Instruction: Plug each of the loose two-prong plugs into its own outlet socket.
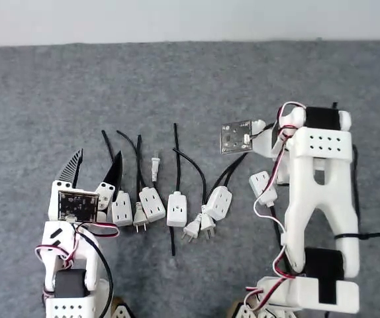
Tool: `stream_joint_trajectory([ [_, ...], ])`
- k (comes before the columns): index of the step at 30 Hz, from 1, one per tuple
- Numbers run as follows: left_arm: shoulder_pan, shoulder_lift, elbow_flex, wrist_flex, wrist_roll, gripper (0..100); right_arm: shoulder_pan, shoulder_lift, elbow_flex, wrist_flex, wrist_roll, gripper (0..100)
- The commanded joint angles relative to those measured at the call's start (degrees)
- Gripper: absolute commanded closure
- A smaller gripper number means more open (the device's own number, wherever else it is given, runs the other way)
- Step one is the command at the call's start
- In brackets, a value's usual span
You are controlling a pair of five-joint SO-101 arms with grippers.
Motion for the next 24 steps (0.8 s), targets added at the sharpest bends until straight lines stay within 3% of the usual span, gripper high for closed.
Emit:
stream_joint_trajectory([
  [1,0.1,-0.5,-0.3,-1.6,-0.9,74,0.1,2.3,-0.5,-2.7,4.8,98.9],
  [11,1.2,-0.5,-0.3,-1.4,-1.1,74,0.2,13.1,-7.5,1.9,5.5,98.9],
  [24,1.2,-0.5,-0.3,-1.4,-1.1,74,-0.3,13.9,-7.9,2.1,5.7,98.9],
])
